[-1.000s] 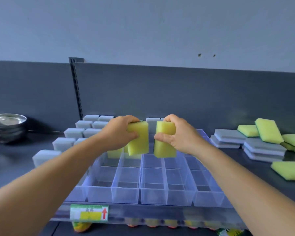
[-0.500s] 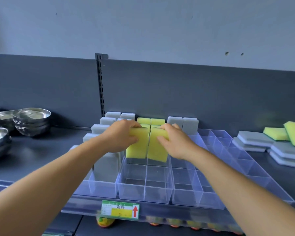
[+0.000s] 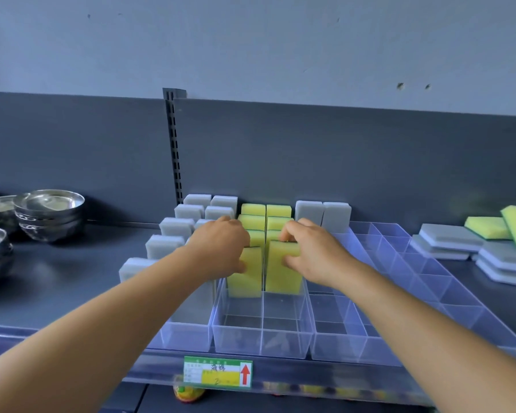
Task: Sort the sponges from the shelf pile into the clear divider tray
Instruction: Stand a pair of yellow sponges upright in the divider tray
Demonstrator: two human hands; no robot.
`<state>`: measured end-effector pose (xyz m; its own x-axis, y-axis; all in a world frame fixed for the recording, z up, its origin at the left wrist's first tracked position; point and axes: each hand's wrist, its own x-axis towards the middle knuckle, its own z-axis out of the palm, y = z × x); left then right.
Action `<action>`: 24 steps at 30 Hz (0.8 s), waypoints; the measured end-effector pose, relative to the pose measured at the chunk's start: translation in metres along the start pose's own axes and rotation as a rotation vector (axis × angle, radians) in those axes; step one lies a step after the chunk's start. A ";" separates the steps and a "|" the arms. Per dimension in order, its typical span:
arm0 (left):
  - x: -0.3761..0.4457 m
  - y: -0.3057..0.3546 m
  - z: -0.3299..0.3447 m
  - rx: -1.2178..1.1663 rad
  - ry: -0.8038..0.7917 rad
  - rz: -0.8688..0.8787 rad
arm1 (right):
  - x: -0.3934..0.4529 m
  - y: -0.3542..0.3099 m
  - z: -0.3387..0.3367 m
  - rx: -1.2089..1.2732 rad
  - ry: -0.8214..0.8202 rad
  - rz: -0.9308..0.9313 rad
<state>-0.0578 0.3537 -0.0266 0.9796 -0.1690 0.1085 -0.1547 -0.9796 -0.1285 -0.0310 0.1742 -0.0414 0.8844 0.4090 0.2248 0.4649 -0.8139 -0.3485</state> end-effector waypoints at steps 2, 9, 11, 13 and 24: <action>0.002 0.003 0.000 0.057 -0.011 0.014 | -0.001 0.000 0.003 -0.023 -0.028 0.011; 0.007 0.008 -0.003 0.113 -0.040 0.032 | -0.004 0.000 0.005 -0.022 -0.061 0.020; 0.006 0.006 -0.004 0.078 -0.041 0.023 | -0.007 0.002 0.000 -0.011 -0.055 0.020; 0.005 0.008 -0.007 0.050 -0.020 0.019 | -0.011 0.006 -0.008 -0.015 -0.030 0.014; 0.037 0.097 -0.028 -0.066 0.088 0.150 | -0.045 0.076 -0.053 -0.140 0.002 0.081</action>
<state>-0.0404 0.2496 -0.0077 0.9303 -0.3200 0.1794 -0.3094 -0.9471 -0.0853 -0.0375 0.0717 -0.0296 0.9187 0.3388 0.2031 0.3817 -0.8938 -0.2356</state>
